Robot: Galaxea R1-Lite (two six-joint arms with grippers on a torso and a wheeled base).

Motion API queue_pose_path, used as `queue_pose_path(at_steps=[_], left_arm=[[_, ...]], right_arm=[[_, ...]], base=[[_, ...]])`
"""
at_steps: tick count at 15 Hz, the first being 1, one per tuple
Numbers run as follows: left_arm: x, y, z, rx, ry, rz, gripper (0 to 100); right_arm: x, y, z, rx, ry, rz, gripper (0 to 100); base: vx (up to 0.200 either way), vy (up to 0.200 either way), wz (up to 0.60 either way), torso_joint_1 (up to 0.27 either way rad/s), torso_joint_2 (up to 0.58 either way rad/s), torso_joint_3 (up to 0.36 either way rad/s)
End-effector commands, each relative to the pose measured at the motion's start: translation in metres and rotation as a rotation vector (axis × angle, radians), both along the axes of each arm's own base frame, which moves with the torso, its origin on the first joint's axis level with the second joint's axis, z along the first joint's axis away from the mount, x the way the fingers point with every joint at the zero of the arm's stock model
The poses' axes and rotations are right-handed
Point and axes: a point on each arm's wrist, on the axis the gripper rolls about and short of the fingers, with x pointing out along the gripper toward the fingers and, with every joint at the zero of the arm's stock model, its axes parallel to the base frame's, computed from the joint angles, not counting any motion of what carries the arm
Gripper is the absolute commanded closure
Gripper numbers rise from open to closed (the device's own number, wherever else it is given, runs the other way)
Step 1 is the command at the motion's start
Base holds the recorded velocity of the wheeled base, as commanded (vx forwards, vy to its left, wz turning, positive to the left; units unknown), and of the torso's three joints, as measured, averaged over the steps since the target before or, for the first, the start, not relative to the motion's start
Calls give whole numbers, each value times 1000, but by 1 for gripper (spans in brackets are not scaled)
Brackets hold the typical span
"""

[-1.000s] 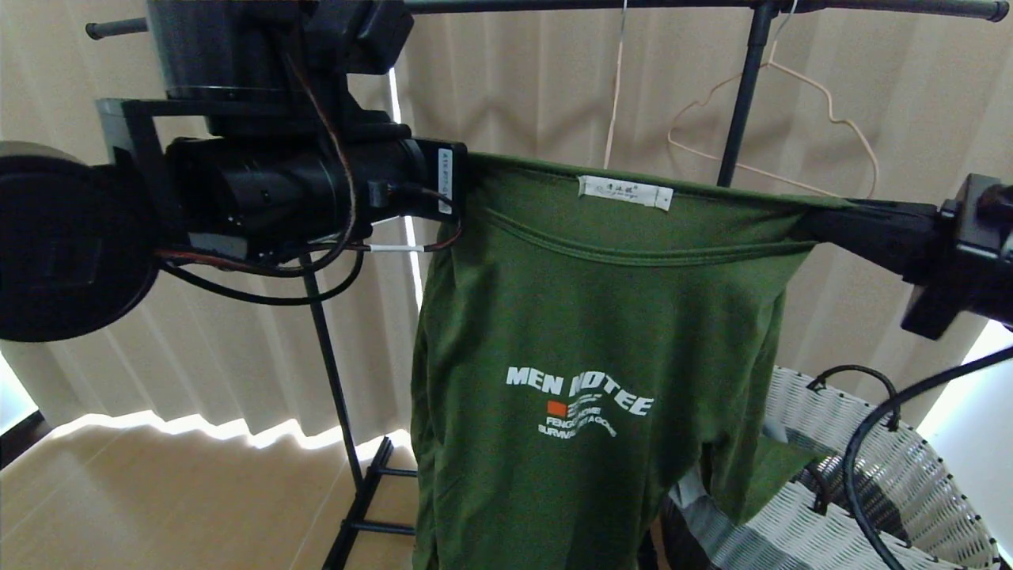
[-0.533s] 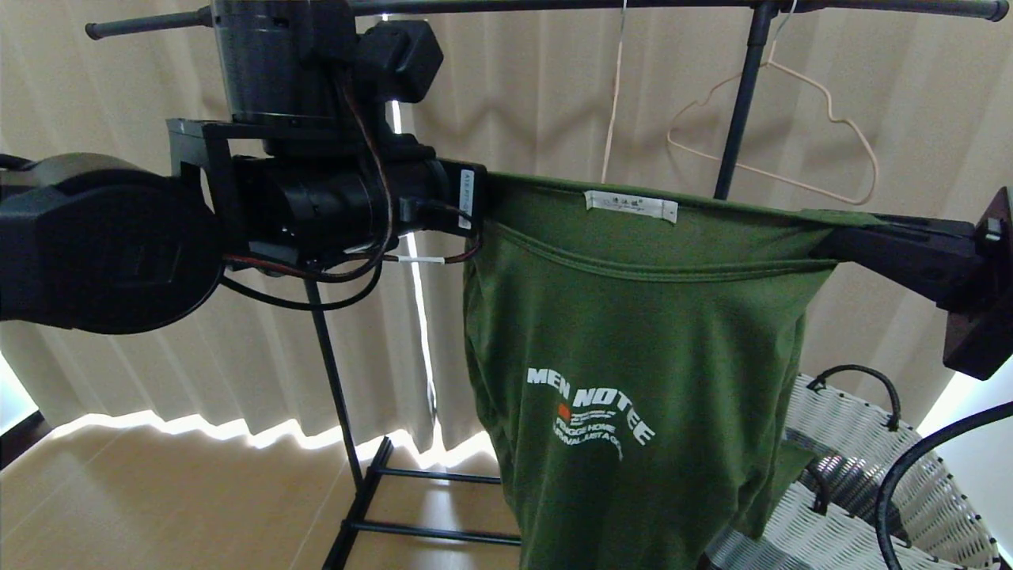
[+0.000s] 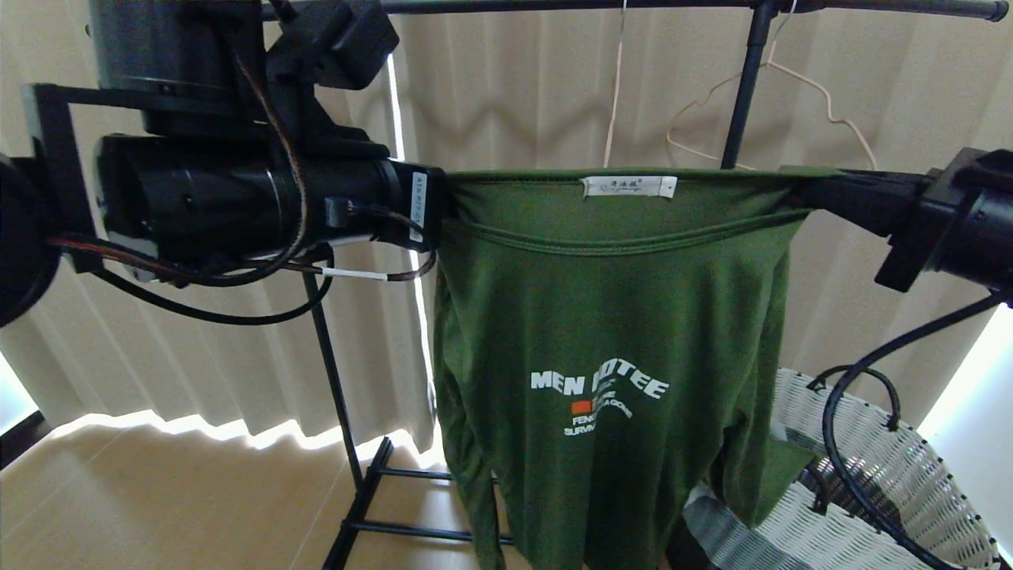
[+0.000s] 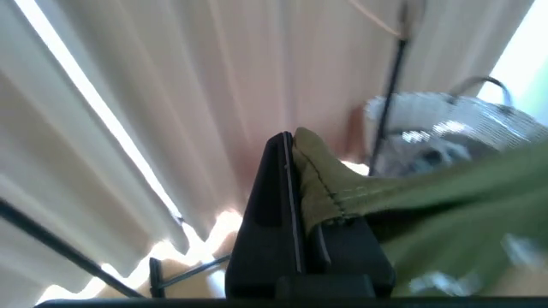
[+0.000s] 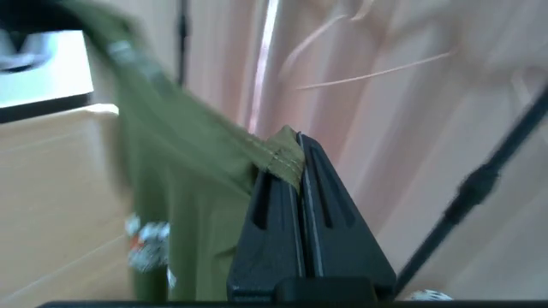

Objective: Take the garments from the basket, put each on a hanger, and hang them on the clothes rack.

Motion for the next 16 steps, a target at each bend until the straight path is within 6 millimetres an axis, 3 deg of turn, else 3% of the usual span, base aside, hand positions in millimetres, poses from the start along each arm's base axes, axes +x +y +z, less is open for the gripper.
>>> queue_pose_path(at_steps=[1,8,13,16], left_arm=[[-17,12,14,-26,-28,-27,100],[-65,37,19,3,-68,-212,100],[-66,37,19,4,-83,-230,100],[-43,37,19,42,-142,-136,100]], right_arm=[[31,11,0,-5,17,-19,100],[72,26,3,35,-67,-7,100],[69,26,7,42,-82,-10,100],[47,18,15,48,-103,-12,100]], base=[[0,0,0,0,0,0],[0,0,0,0,0,0],[0,0,0,0,0,0],[0,0,0,0,0,0]])
